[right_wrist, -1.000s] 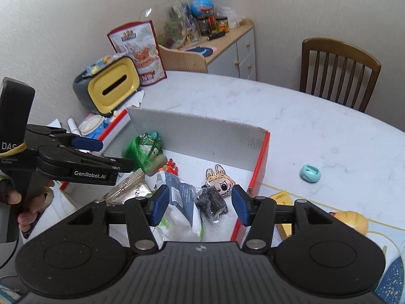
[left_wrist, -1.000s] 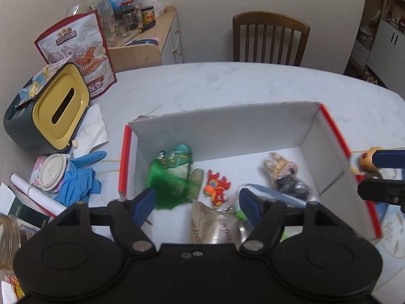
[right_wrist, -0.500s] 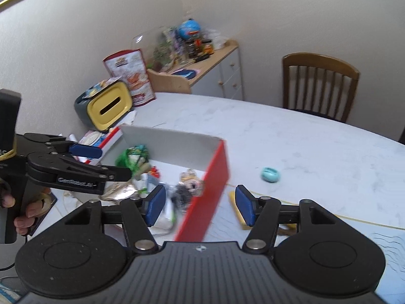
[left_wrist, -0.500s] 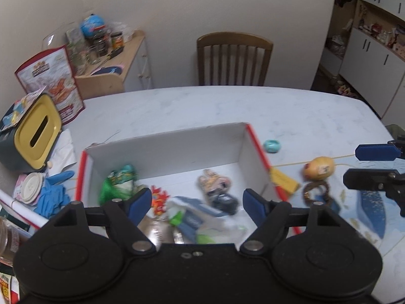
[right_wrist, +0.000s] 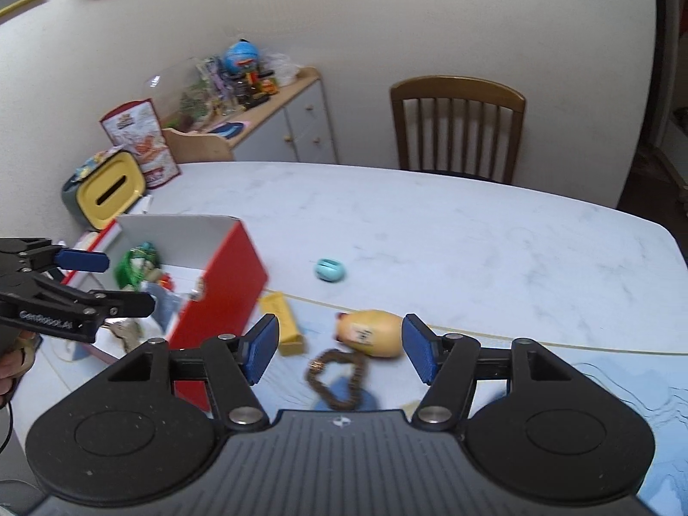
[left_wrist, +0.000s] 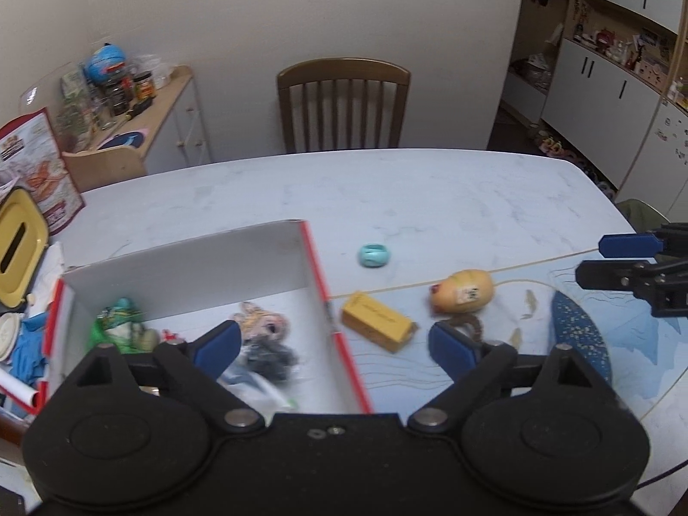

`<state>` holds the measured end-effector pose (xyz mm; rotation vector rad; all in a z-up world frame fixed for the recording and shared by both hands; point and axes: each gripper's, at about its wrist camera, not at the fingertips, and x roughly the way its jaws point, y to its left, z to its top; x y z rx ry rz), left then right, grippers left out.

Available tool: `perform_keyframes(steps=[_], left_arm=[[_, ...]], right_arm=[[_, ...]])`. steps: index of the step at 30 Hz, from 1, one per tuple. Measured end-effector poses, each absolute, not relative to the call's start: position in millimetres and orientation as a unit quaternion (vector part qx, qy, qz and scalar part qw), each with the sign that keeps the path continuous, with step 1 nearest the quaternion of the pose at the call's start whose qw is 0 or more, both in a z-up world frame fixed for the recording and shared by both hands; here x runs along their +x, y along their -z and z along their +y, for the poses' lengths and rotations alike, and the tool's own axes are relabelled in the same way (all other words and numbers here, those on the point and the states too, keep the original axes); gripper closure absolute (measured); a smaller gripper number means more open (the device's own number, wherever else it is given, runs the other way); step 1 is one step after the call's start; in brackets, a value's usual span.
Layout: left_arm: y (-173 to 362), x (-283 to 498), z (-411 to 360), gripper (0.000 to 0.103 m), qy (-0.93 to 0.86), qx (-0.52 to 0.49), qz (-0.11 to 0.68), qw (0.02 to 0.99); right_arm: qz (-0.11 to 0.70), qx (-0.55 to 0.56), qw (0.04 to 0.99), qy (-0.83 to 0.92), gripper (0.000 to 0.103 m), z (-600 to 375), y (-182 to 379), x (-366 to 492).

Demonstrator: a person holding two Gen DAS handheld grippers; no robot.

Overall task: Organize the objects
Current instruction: 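Move both tools back toward the brown bracelet and yellow plush, then grasp the brown bead bracelet with the left tool while the right tool grasps the yellow plush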

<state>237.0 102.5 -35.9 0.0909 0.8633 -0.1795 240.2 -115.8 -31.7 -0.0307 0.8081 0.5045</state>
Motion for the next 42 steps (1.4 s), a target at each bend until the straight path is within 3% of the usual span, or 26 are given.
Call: perform_keyframes(steps=[4,18,36,42], left_arm=[[41,235,79,0.001,0.093,0.045,0.416,0.904],[73,230,14,0.001,0.095,0.030,0.405,0.909],[138,242,-37,0.001,0.070,0.033,0.407,0.910],[148,250,-42,0.005,0.062,0.032,0.417,0.906]], right_arm=[[0.396,-0.016,0.888,-0.235,0.039,-133,40,248],[0.423,-0.047,0.873,-0.239,0.025,-147,76,282],[0.467,-0.056,0.839,-0.276,0.024,-121,125,339],[0.483,-0.059,0.825,-0.287,0.024,-108,142,354]])
